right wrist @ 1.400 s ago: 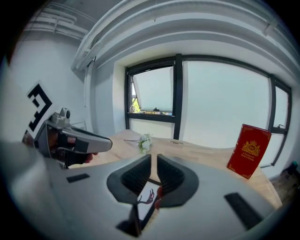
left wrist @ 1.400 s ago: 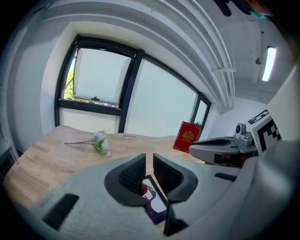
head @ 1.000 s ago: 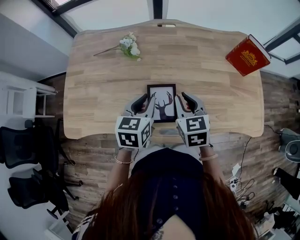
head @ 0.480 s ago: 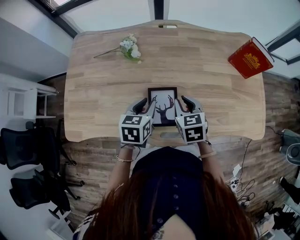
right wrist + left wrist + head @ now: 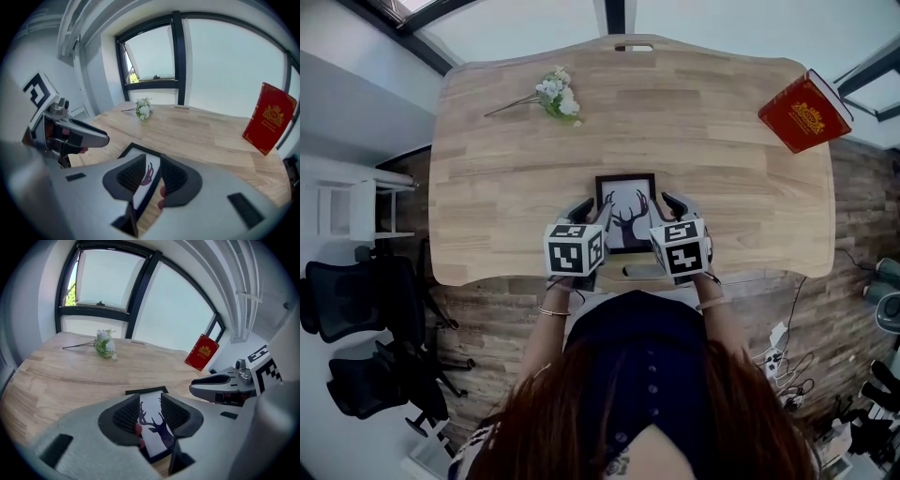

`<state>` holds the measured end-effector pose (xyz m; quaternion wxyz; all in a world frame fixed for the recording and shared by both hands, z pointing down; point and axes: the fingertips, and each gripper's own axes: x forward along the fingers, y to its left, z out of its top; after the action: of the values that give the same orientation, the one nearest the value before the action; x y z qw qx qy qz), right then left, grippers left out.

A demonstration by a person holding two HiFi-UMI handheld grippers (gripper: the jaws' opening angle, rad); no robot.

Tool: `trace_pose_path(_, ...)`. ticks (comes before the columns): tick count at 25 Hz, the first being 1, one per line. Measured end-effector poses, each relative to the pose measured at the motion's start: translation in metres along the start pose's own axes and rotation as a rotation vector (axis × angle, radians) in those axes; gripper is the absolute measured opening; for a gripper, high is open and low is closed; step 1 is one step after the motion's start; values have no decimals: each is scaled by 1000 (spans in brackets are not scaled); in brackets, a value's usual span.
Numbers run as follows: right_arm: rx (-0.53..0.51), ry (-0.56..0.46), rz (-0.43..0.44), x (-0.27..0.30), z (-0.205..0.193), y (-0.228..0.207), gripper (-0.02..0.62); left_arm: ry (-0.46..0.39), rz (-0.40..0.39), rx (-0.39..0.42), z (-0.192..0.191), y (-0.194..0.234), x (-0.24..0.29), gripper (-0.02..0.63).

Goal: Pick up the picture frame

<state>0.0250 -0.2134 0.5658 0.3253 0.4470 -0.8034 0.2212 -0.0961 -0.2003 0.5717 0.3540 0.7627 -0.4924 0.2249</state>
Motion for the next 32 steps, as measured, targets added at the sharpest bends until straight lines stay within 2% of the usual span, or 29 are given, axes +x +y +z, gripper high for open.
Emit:
trace_pose_path(12, 48, 82, 31, 23, -21, -1, 112, 114, 5, -66, -34, 16, 26, 150)
trace_pose_path(21, 57, 133, 40, 41, -37, -4, 121, 166, 5, -119, -51, 26, 36, 156)
trace_pose_path(32, 78, 192, 45, 56, -56, -5, 124, 241, -22, -139, -68, 32, 47, 164)
